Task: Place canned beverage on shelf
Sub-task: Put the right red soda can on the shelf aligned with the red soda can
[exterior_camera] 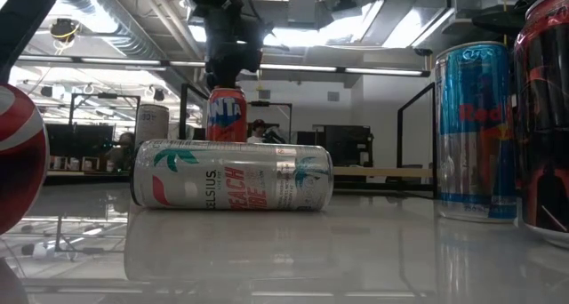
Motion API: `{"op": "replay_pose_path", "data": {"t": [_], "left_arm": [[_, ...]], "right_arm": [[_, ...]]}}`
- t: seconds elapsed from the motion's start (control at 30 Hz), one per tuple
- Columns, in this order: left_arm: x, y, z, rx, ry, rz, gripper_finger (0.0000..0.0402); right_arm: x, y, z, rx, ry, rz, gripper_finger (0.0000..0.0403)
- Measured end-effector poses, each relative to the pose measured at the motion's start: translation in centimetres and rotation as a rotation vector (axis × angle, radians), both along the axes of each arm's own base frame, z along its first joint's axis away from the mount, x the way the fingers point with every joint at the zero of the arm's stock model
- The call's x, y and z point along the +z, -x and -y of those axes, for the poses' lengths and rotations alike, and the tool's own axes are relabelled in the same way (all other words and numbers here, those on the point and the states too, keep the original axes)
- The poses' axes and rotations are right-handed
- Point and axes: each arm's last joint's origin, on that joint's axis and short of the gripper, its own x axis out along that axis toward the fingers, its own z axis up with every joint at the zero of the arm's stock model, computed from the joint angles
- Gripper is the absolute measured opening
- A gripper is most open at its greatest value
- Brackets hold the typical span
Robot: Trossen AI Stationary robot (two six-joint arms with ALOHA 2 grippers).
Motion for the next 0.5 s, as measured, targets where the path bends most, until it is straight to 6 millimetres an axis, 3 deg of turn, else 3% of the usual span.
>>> {"op": "replay_pose_path", "data": {"t": [0.5], "left_arm": [[-0.01, 0.0, 0.03, -0.027, -0.002, -0.001, 0.03]], "right_arm": [[0.0, 0.0, 0.0, 0.0, 0.0, 0.0, 0.0239]]}}
